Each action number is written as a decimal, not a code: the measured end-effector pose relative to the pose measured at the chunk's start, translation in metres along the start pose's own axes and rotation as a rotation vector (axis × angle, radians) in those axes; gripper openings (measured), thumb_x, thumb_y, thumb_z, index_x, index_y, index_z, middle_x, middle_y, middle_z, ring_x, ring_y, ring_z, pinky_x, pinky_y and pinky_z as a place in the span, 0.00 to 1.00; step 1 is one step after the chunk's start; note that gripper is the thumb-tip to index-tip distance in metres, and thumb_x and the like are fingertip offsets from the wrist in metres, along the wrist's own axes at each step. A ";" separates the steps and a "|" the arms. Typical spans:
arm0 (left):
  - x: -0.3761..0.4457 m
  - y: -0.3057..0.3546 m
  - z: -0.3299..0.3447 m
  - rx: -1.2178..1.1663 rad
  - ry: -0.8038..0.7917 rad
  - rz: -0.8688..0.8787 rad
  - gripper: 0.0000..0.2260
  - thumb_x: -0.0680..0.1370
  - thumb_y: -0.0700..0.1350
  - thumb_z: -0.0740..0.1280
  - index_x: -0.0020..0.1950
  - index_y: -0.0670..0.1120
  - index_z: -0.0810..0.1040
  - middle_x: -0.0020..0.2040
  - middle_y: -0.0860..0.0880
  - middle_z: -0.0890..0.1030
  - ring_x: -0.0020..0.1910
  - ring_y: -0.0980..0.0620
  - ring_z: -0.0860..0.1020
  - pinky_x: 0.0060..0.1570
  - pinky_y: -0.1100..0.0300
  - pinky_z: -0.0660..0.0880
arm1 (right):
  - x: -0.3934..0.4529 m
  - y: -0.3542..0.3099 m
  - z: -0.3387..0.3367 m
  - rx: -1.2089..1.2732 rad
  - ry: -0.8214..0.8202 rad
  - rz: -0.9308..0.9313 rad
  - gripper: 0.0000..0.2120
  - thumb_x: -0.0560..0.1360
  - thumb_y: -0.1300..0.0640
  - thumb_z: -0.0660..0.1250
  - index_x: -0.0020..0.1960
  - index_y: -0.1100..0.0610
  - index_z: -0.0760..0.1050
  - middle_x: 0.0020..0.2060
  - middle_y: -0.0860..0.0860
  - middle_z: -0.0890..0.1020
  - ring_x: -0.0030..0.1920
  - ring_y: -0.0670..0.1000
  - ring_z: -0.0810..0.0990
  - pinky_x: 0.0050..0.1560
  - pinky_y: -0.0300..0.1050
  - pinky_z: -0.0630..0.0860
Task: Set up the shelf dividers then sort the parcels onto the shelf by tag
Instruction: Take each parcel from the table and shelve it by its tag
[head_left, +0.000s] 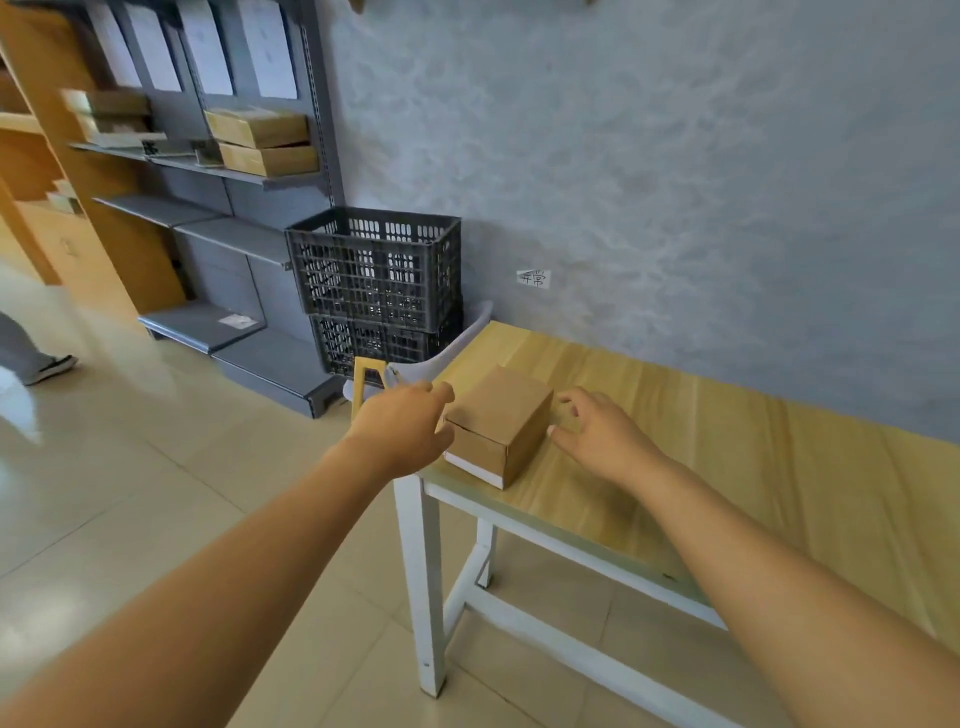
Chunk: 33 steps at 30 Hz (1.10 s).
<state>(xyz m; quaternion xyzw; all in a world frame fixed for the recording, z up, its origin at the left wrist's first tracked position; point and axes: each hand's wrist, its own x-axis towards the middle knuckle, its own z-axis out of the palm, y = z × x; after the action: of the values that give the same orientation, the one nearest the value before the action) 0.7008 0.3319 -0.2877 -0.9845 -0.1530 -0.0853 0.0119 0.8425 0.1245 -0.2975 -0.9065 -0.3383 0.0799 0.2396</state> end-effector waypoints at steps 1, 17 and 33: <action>0.005 -0.001 0.003 -0.012 -0.003 -0.013 0.17 0.81 0.54 0.60 0.68 0.51 0.70 0.61 0.48 0.78 0.53 0.46 0.79 0.46 0.50 0.79 | 0.008 -0.001 0.000 0.027 0.010 -0.002 0.26 0.79 0.48 0.66 0.74 0.53 0.65 0.67 0.56 0.70 0.65 0.57 0.74 0.62 0.48 0.72; 0.049 -0.053 0.024 0.039 -0.024 -0.192 0.16 0.80 0.53 0.60 0.66 0.50 0.71 0.56 0.48 0.79 0.52 0.45 0.79 0.47 0.51 0.78 | 0.099 -0.023 0.003 -0.516 -0.221 -0.392 0.43 0.68 0.31 0.71 0.77 0.42 0.59 0.74 0.48 0.65 0.71 0.56 0.65 0.69 0.56 0.67; 0.107 -0.088 0.041 -0.009 -0.084 -0.083 0.15 0.80 0.51 0.61 0.65 0.48 0.71 0.55 0.48 0.77 0.52 0.46 0.78 0.39 0.56 0.68 | 0.127 0.038 0.023 0.467 -0.209 0.110 0.58 0.61 0.54 0.85 0.79 0.49 0.52 0.70 0.48 0.69 0.65 0.47 0.72 0.63 0.40 0.73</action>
<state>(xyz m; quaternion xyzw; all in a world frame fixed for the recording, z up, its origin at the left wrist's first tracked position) 0.7813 0.4497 -0.3101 -0.9800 -0.1937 -0.0452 -0.0027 0.9534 0.1912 -0.3341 -0.8304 -0.2841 0.2621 0.4013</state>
